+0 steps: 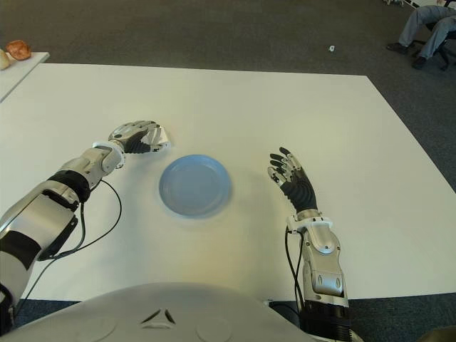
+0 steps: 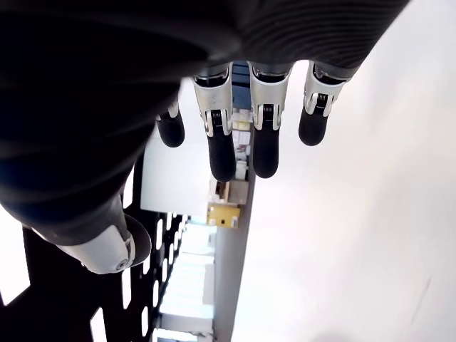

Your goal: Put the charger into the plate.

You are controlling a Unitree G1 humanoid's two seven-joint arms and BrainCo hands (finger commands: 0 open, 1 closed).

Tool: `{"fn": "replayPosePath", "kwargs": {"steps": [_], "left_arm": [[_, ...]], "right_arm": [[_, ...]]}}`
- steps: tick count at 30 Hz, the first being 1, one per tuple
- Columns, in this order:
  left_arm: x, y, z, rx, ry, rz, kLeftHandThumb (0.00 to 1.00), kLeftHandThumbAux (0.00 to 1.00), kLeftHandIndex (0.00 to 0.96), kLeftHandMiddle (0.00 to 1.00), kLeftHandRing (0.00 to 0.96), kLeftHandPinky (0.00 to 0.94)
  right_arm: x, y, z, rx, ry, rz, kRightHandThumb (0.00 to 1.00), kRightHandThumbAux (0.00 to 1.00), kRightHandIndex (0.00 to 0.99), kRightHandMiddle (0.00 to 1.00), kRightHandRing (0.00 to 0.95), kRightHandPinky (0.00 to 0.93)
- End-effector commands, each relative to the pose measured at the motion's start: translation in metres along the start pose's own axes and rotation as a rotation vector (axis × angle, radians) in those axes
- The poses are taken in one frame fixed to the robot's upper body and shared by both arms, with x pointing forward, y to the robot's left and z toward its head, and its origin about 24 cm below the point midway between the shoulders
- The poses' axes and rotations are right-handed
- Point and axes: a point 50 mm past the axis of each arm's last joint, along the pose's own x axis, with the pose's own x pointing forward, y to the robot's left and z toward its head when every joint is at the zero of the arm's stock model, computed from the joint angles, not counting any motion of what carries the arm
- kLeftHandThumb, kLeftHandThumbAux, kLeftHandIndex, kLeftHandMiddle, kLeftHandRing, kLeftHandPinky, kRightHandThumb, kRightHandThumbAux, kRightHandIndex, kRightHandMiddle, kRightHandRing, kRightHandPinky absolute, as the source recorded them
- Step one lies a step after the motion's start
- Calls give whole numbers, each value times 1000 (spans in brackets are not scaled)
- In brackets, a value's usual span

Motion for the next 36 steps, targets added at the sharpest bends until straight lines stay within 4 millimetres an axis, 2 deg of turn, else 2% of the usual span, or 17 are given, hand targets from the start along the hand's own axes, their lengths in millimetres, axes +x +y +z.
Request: {"fn": "replayPosePath", "kwargs": {"steps": [1, 20, 36], "left_arm": [[0, -6, 1, -16, 24, -22, 208, 338, 0, 0, 0, 0], [-3, -25, 3, -56, 82, -65, 166, 334, 0, 0, 0, 0], [-10, -37, -1, -84, 111, -37, 131, 308, 0, 0, 0, 0]], "right_arm": [[-1, -1, 0, 10, -4, -2, 0, 626, 37, 205, 166, 100], [-1, 1, 1, 19, -11, -4, 0, 629, 44, 222, 182, 115], [-2, 3, 2, 39, -25, -16, 5, 659, 62, 251, 210, 128]]}}
